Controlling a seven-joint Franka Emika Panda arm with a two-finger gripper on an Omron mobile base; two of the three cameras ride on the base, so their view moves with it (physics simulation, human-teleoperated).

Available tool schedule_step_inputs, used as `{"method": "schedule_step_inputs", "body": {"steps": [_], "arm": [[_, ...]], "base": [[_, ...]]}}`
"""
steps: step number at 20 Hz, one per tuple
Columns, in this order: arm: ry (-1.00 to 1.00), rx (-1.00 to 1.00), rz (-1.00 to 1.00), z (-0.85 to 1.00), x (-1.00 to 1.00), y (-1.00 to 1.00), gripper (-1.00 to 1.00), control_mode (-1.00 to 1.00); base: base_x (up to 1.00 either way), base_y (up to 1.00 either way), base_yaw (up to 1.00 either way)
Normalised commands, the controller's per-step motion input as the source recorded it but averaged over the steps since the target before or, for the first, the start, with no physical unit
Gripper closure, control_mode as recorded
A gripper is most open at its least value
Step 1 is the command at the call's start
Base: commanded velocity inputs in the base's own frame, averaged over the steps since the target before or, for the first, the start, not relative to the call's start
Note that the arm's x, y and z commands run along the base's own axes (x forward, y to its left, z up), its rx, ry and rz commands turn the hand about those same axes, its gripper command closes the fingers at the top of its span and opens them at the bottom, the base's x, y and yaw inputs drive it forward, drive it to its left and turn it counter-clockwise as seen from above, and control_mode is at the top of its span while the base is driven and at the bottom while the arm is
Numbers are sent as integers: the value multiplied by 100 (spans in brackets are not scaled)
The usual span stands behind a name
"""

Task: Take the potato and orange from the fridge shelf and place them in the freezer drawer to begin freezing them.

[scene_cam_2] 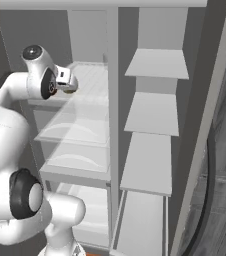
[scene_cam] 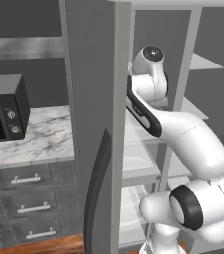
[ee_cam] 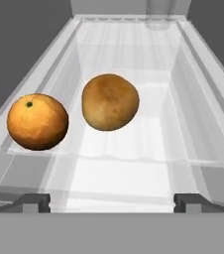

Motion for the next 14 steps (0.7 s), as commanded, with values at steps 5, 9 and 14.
{"method": "schedule_step_inputs", "body": {"steps": [5, 9, 14], "arm": [[0, 0, 12, -21, 59, -2, -100, -100], [0, 0, 12, -12, 50, -1, -100, -100], [0, 0, 10, -17, 49, 0, -100, -100]], "base": [[0, 0, 0], [0, 0, 0], [0, 0, 0]]}}
